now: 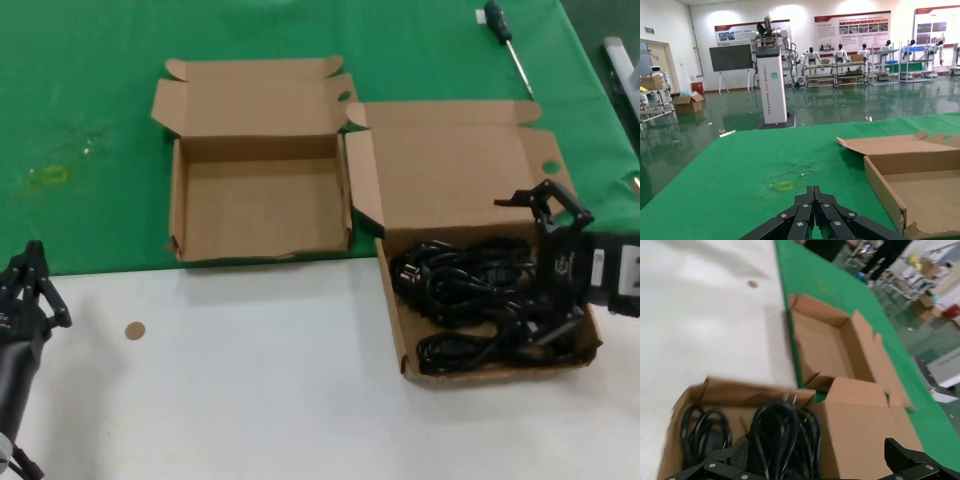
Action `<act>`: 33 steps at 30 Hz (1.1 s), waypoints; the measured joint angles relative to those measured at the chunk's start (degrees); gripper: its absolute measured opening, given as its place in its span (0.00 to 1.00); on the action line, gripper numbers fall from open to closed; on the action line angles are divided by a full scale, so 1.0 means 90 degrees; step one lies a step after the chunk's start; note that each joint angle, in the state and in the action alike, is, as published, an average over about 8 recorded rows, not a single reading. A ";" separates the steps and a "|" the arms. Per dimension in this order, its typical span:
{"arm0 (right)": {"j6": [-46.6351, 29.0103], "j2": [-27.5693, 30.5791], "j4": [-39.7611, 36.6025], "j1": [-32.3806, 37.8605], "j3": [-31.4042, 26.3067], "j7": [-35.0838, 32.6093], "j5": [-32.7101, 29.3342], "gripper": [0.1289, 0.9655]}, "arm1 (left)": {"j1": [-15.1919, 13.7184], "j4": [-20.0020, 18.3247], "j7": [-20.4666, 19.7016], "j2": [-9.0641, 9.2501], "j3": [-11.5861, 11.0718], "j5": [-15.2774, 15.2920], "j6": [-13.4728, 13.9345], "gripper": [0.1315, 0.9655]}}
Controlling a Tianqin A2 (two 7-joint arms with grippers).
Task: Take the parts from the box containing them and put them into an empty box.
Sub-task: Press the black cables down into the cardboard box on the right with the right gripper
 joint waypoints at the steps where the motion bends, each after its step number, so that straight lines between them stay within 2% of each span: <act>1: -0.0086 0.0015 -0.0061 0.0058 -0.0026 -0.0084 -0.0025 1.00 | 0.0000 0.0000 0.0000 0.0000 0.0000 0.0000 0.0000 0.02; 16: -0.0624 -0.0136 -0.1006 0.0734 -0.0294 -0.1211 -0.0419 0.99 | 0.0000 0.0000 0.0000 0.0000 0.0000 0.0000 0.0000 0.02; 25: -0.0636 -0.0274 -0.1247 0.0846 -0.0322 -0.1440 -0.0498 0.97 | 0.0000 0.0000 0.0000 0.0000 0.0000 0.0000 0.0000 0.02; 33: -0.0613 -0.0378 -0.1283 0.0843 -0.0336 -0.1457 -0.0518 0.86 | 0.0000 0.0000 0.0000 0.0000 0.0000 0.0000 0.0000 0.02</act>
